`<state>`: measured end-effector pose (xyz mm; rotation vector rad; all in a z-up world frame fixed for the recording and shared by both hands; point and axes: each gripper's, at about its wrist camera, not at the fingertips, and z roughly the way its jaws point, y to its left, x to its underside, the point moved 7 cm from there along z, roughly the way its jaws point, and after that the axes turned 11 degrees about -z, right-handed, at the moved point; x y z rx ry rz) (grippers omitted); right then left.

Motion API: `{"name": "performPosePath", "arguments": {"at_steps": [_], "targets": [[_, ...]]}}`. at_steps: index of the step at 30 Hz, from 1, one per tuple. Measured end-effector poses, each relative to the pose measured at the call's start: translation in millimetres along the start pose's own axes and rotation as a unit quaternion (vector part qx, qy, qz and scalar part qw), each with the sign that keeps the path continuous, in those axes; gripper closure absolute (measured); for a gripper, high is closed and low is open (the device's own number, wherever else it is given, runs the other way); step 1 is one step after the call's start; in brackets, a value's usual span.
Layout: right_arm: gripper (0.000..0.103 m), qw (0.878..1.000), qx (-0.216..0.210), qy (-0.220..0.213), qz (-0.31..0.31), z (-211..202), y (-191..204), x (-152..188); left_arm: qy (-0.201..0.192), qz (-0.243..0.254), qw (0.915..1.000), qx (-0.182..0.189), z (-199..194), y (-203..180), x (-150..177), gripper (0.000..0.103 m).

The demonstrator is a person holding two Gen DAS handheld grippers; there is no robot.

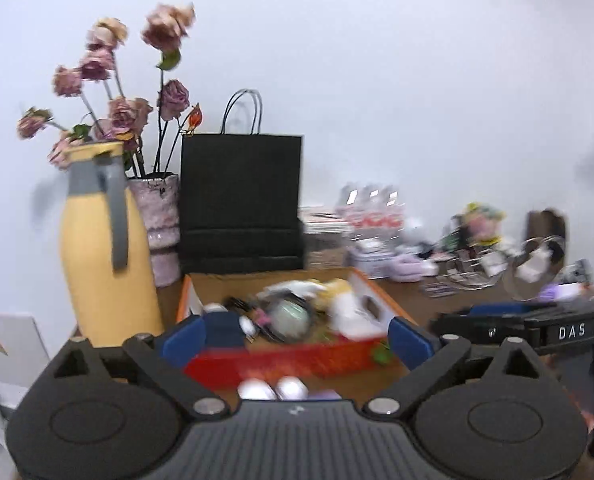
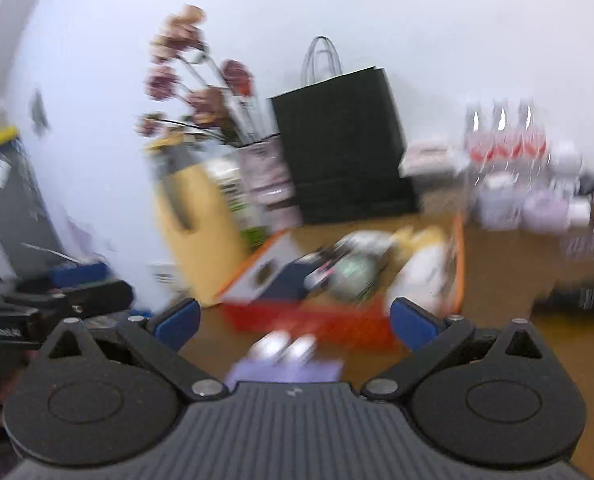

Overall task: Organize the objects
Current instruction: 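Lift both open tools out of the box back toward the table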

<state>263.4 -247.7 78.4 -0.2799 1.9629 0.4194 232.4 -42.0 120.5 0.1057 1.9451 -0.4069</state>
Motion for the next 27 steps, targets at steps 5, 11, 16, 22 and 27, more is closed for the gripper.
{"name": "performPosePath", "arguments": {"at_steps": [5,11,16,22,27], "targets": [[0.0,0.998,0.049,-0.007,-0.033,-73,38,68,0.038,-0.02,0.999,-0.016,-63,14,76,0.002],[0.0,0.994,0.088,0.065,-0.015,-104,19,105,0.077,-0.038,0.9959,-0.027,-74,37,99,0.003],[0.0,0.991,0.11,0.017,-0.069,-79,29,87,0.057,-0.016,0.9971,-0.049,-24,42,80,0.003],[0.02,0.984,0.101,0.049,-0.137,5,28,69,0.087,0.024,0.9945,-0.054,78,60,73,0.01],[0.034,0.988,0.054,0.068,-0.131,88,28,48,0.134,0.05,0.9893,-0.029,163,68,80,0.03]]}}
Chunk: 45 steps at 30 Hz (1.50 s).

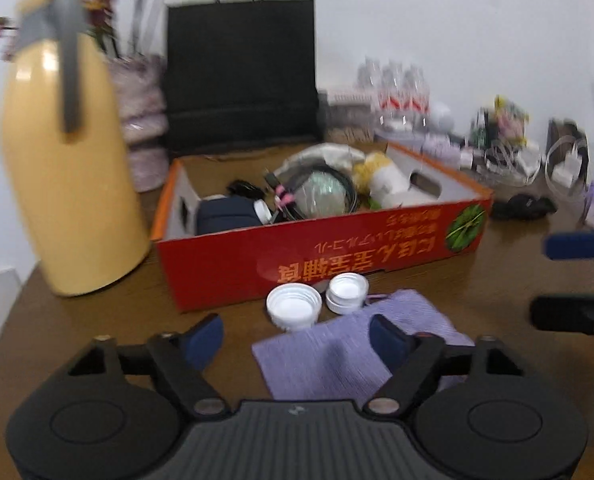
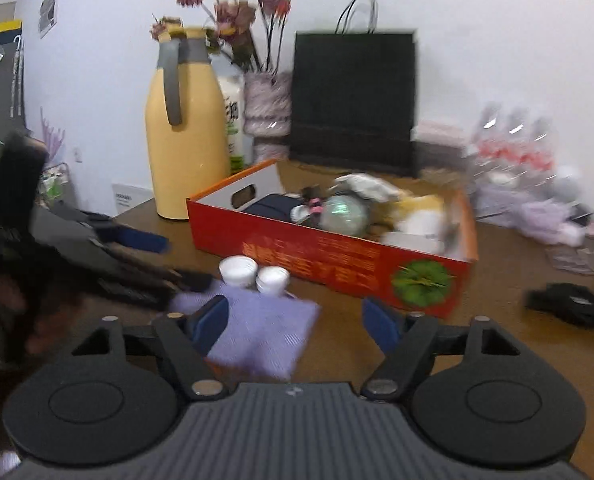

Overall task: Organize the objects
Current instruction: 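Lift both open tools out of the box back toward the table, then grasp a white bottle cap with the left tool while the right tool grasps the other cap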

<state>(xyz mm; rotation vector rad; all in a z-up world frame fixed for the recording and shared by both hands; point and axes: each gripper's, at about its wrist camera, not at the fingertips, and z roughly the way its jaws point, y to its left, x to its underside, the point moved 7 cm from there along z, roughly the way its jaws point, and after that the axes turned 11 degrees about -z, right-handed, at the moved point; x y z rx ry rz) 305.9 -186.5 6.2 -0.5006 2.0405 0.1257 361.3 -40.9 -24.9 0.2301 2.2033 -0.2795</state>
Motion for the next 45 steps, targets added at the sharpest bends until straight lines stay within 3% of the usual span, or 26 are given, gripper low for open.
{"name": "performPosePath", "arguments": {"at_steps": [1,3,8,10,11,13,17,21,23,25,29,34,35,37,39,43,45], "targets": [[0.037,1.0,-0.014,0.008,0.014,18,0,-5,0.007,0.007,0.9999,0.005,12,0,-2,0.029],[0.055,0.998,-0.033,0.022,0.043,50,-3,-10,0.022,0.023,0.9994,0.015,33,2,-3,0.031],[0.076,0.994,-0.034,0.049,0.095,108,-10,-10,0.017,-0.017,0.9988,0.043,45,10,-7,0.036],[0.083,0.991,-0.049,0.052,0.113,119,-8,-8,0.021,-0.022,0.9985,0.045,48,12,-5,0.054],[0.094,0.99,-0.056,0.054,0.118,123,-7,-6,0.028,-0.019,0.9984,0.045,50,12,-3,0.064],[0.1,0.99,-0.045,0.053,0.12,128,-7,-3,0.016,-0.007,0.9992,0.035,49,11,-2,0.064],[0.1,0.99,-0.042,0.029,0.131,109,-12,-7,-0.017,-0.002,0.9993,0.032,36,11,-6,0.064],[0.1,0.992,-0.033,0.002,0.123,61,-16,-6,-0.043,-0.022,0.9988,0.007,-8,13,-9,0.064],[0.1,0.995,-0.031,0.011,0.096,30,-12,6,-0.044,-0.042,0.998,-0.015,-37,13,1,0.064],[0.1,0.995,-0.033,0.032,0.087,6,-6,26,-0.045,-0.052,0.9975,-0.014,-65,3,22,0.064],[0.1,0.994,-0.025,0.08,0.073,-29,13,70,-0.003,-0.059,0.9977,0.033,-103,-30,75,0.064],[0.097,0.993,-0.009,0.072,0.091,-52,13,88,0.031,-0.033,0.9982,0.04,-111,-53,110,0.064],[0.094,0.994,-0.006,0.067,0.089,-56,13,88,0.027,-0.03,0.9984,0.04,-112,-56,111,0.063],[0.083,0.996,-0.006,0.064,0.068,-60,19,88,0.023,-0.022,0.9984,0.046,-115,-57,114,0.05],[0.048,0.997,0.001,0.067,0.039,-60,27,90,0.02,-0.021,0.9986,0.043,-115,-56,116,0.044],[0.049,0.997,0.014,0.078,0.01,-52,37,93,0.032,-0.014,0.9989,0.031,-105,-56,121,0.045],[0.056,0.997,0.016,0.077,0.016,-44,36,94,0.03,-0.004,0.9991,0.031,-104,-58,121,0.047]]}}
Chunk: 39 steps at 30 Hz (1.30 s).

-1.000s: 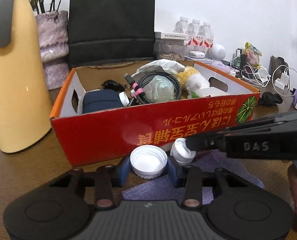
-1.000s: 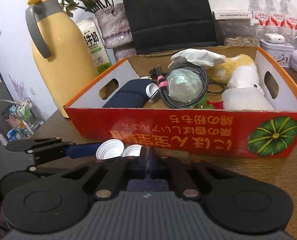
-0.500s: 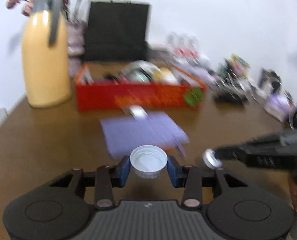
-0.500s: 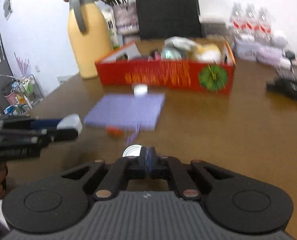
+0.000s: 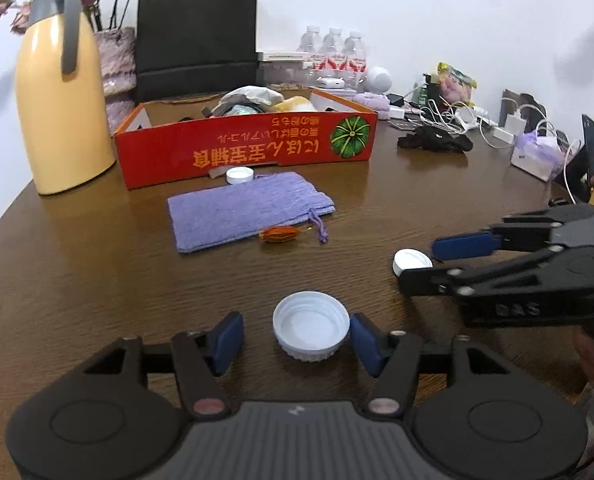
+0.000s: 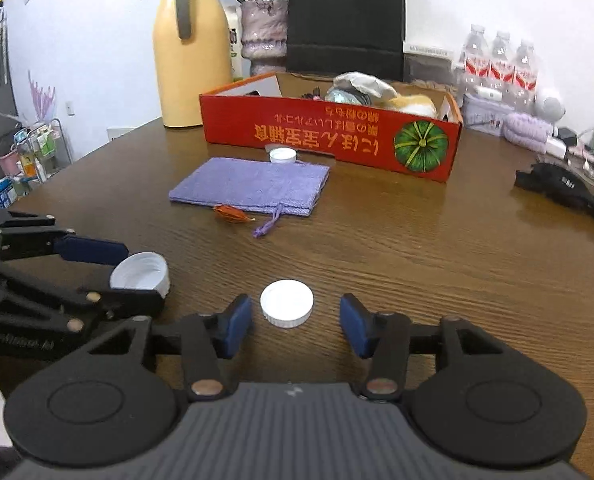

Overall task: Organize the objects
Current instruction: 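Grasp a white bottle cap with the left tool while the right tool grasps the other cap, then carry both white caps into the box and open both tools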

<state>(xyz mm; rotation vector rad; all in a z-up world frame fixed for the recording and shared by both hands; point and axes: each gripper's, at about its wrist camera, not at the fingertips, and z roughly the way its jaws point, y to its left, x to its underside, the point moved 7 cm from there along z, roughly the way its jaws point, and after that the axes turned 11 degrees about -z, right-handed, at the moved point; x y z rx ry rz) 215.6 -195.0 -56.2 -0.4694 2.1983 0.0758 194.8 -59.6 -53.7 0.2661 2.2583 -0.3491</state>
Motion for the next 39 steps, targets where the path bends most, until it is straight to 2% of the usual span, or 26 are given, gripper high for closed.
{"name": "performPosePath", "arguments": {"at_steps": [1,2,3,5,8,12,16,20,22,23,25,27,29,31,32,33,35,37,39], "targets": [[0.061,1.0,0.003,-0.001,0.001,2,-1,-1,-0.001,0.003,1.0,-0.001,1,-1,-1,0.05],[0.072,1.0,0.005,-0.001,0.001,3,-1,-3,-0.002,0.004,0.9999,-0.009,1,-1,-1,0.058],[0.074,1.0,-0.001,-0.002,0.004,4,-1,-4,-0.003,0.004,0.9998,-0.017,1,-1,-2,0.064],[0.074,1.0,-0.02,-0.007,0.011,3,1,-4,-0.006,-0.005,0.9998,-0.018,-2,0,-3,0.064],[0.074,1.0,-0.02,-0.012,0.015,-4,4,-1,-0.019,-0.015,0.9995,-0.02,-12,2,-7,0.064],[0.074,0.998,-0.019,-0.047,0.027,-37,1,-11,-0.049,-0.031,0.9983,-0.01,-39,8,-24,0.064],[0.074,0.992,-0.045,-0.105,0.051,-71,-24,-44,-0.088,-0.041,0.9945,0.041,-65,15,-80,0.064],[0.074,0.988,-0.011,-0.155,0.009,-74,-63,-112,-0.125,-0.022,0.9902,0.057,-57,21,-169,0.064],[0.073,0.987,0.003,-0.162,-0.001,-54,-82,-149,-0.145,0.008,0.9885,0.044,-30,25,-210,0.064],[0.073,0.988,0.016,-0.155,-0.002,-34,-92,-167,-0.144,0.007,0.9891,0.033,-10,30,-225,0.064],[0.073,0.992,0.025,-0.124,0.004,10,-107,-188,-0.103,-0.003,0.9946,0.014,39,41,-247,0.064],[0.073,0.997,0.012,-0.079,0.019,66,-123,-202,-0.062,-0.029,0.9976,-0.012,91,55,-259,0.064],[0.073,0.999,0.001,-0.034,0.031,118,-133,-207,-0.027,-0.047,0.9982,-0.025,136,66,-261,0.064],[0.071,0.999,0.01,-0.005,0.053,163,-143,-202,-0.002,-0.079,0.9961,-0.039,163,78,-256,0.065],[0.062,0.999,0.017,0.009,0.051,179,-145,-197,0.0,-0.089,0.9954,-0.036,172,82,-254,0.062],[0.045,0.998,0.026,0.022,0.048,194,-148,-192,-0.003,-0.09,0.9955,-0.028,179,83,-251,0.052],[0.027,0.998,0.037,0.021,0.056,207,-154,-179,-0.001,-0.084,0.9961,-0.027,190,85,-247,0.039],[0.026,0.998,0.041,0.0,0.043,211,-154,-174,-0.001,-0.083,0.9962,-0.028,196,89,-246,0.037],[0.029,0.998,0.056,-0.003,0.017,213,-153,-171,-0.006,-0.103,0.994,-0.037,200,100,-248,0.036]]}}
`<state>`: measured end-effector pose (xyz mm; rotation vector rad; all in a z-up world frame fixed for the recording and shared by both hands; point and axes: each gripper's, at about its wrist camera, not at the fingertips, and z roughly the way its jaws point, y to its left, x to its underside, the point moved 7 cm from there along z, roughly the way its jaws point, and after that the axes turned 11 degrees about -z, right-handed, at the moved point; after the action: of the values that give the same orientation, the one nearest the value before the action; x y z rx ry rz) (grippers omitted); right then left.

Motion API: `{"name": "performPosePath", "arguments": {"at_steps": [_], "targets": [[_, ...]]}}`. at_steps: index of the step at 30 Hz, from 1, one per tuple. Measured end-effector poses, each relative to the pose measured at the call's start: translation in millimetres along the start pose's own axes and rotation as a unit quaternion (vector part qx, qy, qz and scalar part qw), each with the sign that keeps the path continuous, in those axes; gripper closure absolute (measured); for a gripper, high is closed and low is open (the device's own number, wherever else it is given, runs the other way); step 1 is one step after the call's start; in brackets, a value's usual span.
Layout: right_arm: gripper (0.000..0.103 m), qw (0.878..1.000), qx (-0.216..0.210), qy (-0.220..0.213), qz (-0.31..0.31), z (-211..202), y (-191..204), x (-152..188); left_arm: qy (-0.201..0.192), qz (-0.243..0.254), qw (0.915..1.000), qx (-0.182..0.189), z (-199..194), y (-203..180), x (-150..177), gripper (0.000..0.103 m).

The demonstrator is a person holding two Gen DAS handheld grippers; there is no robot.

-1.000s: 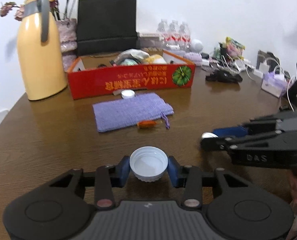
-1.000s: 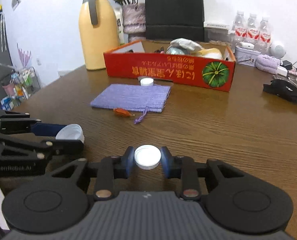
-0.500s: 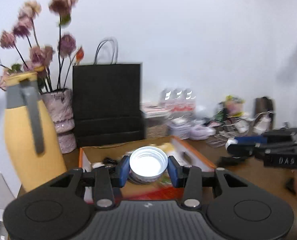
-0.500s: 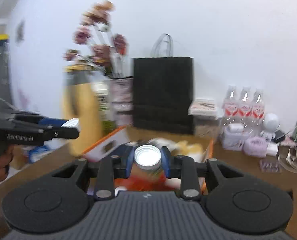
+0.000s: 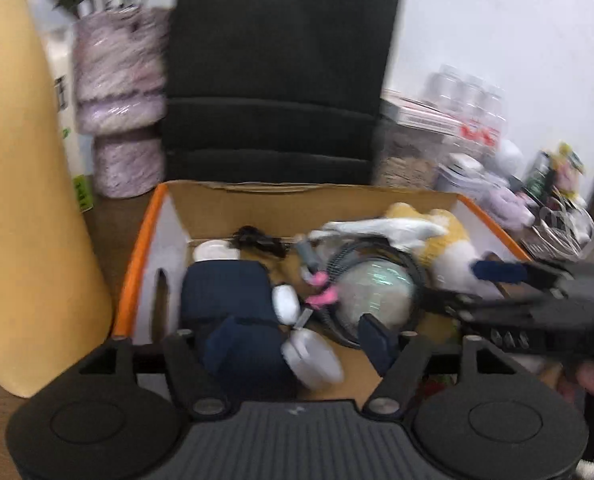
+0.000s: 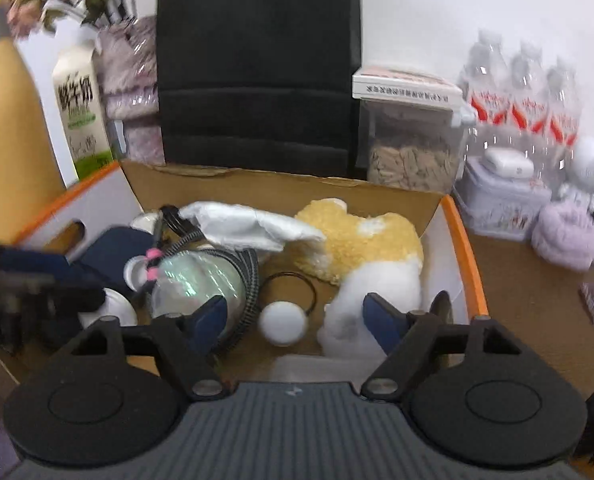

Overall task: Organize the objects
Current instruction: 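Carry both white caps into the box and open both tools, then lift both open tools out of the box toward the purple cloth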

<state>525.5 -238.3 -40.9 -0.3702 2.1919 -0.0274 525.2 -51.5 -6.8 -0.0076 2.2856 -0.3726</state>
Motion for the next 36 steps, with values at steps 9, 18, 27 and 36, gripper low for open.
{"name": "performPosePath", "arguments": {"at_steps": [9,18,27,36], "targets": [[0.03,0.999,-0.005,0.01,-0.04,1,-3,-1,-0.011,0.041,0.9982,-0.043,8,2,2,0.018],[0.012,0.999,-0.032,-0.03,0.019,-81,-12,-11,-0.072,-0.024,0.997,-0.012,-77,14,-11,0.015],[0.0,0.995,-0.046,-0.094,0.006,-219,47,65,-0.085,0.013,0.9962,-0.014,-198,14,105,0.007],[0.0,0.995,-0.079,-0.054,0.033,-276,112,171,-0.019,0.019,0.9988,-0.041,-234,14,215,0.007]]}}
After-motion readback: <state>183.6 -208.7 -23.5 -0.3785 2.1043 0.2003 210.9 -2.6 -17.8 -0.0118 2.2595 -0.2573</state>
